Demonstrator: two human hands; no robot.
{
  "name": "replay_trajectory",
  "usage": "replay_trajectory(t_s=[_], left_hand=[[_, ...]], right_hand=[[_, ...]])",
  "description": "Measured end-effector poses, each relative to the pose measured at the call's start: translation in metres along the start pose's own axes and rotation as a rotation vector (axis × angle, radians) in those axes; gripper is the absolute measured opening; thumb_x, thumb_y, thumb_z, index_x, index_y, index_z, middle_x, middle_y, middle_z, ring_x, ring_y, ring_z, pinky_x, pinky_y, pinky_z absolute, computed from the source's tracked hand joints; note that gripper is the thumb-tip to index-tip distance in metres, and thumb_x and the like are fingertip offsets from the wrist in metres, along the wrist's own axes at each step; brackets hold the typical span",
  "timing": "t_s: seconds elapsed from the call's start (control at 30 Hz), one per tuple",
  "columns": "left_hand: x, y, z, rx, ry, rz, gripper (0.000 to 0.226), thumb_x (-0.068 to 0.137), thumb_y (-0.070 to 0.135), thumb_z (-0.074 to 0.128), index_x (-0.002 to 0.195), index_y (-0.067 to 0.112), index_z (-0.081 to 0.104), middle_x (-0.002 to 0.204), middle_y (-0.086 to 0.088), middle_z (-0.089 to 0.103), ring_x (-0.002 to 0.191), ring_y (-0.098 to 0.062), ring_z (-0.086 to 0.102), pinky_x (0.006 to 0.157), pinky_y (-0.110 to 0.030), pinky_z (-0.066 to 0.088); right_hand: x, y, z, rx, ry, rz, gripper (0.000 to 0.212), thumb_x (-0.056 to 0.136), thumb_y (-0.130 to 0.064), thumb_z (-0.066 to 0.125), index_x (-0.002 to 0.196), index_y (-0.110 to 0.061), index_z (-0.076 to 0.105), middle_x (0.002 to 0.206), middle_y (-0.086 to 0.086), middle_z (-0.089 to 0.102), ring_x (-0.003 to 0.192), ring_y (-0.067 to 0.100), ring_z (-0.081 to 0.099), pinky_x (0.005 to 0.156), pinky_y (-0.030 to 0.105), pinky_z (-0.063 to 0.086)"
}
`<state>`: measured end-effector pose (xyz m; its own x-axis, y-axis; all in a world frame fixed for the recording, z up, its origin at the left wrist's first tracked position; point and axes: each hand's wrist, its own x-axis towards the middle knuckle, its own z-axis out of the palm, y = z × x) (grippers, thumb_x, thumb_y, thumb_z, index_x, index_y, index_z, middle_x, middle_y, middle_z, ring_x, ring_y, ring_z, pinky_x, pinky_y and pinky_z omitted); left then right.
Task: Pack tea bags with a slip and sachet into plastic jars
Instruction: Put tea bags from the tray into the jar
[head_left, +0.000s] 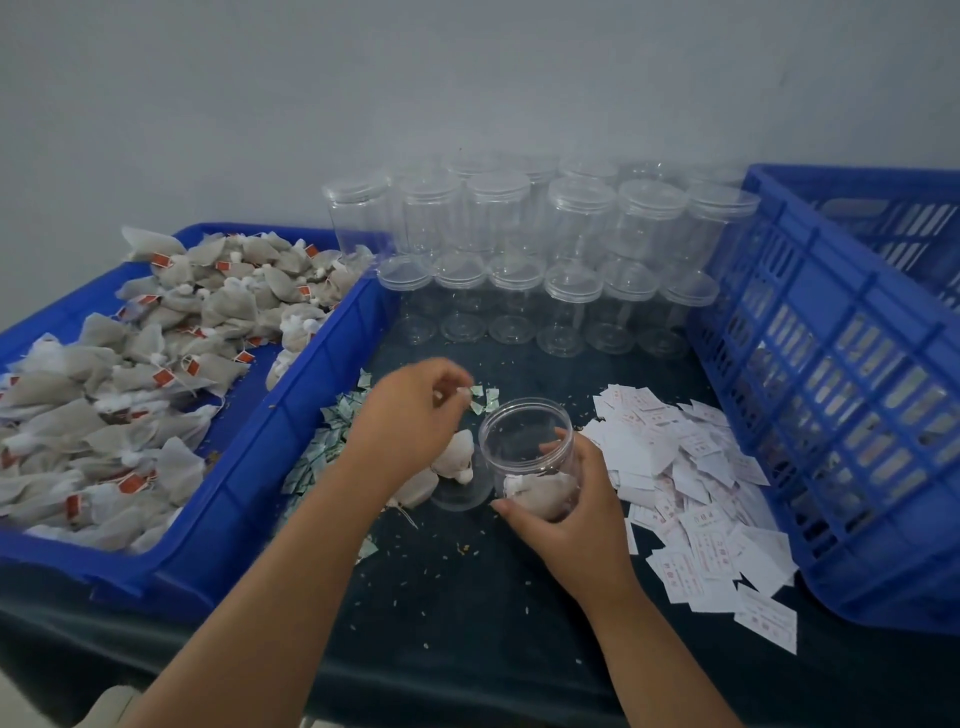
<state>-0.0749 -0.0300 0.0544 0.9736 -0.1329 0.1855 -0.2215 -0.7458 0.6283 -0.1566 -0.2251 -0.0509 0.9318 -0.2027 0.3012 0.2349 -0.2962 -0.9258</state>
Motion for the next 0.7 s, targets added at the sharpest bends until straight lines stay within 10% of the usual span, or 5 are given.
replay_trajectory(t_s=[0.13, 0.7], left_hand=[[0.003, -0.034, 0.026, 0.468, -0.275, -0.087, 0.031, 0.088, 0.053, 0.073, 0.101, 0.027, 0.064, 0.106, 0.004, 0.069, 0.093, -0.019, 0.064, 0.078, -0.035, 0.051], [0.001, -0.037, 0.013, 0.105, 0.049, -0.063, 0.021, 0.102, 0.045, 0.057, 0.091, 0.029, 0.065, 0.081, 0.010, 0.068, 0.078, -0.010, 0.064, 0.064, -0.032, 0.047]], right_hand=[[-0.001, 0.001, 0.001, -0.010, -0.002, 0.007, 0.087, 0.065, -0.048, 0.099, 0.139, -0.043, 0.053, 0.136, -0.013, 0.067, 0.128, 0.013, 0.065, 0.102, 0.047, 0.059], [0.001, -0.001, 0.000, -0.006, -0.024, 0.018, 0.086, 0.065, -0.051, 0.098, 0.137, -0.038, 0.054, 0.132, -0.013, 0.068, 0.125, 0.012, 0.065, 0.100, 0.035, 0.058]])
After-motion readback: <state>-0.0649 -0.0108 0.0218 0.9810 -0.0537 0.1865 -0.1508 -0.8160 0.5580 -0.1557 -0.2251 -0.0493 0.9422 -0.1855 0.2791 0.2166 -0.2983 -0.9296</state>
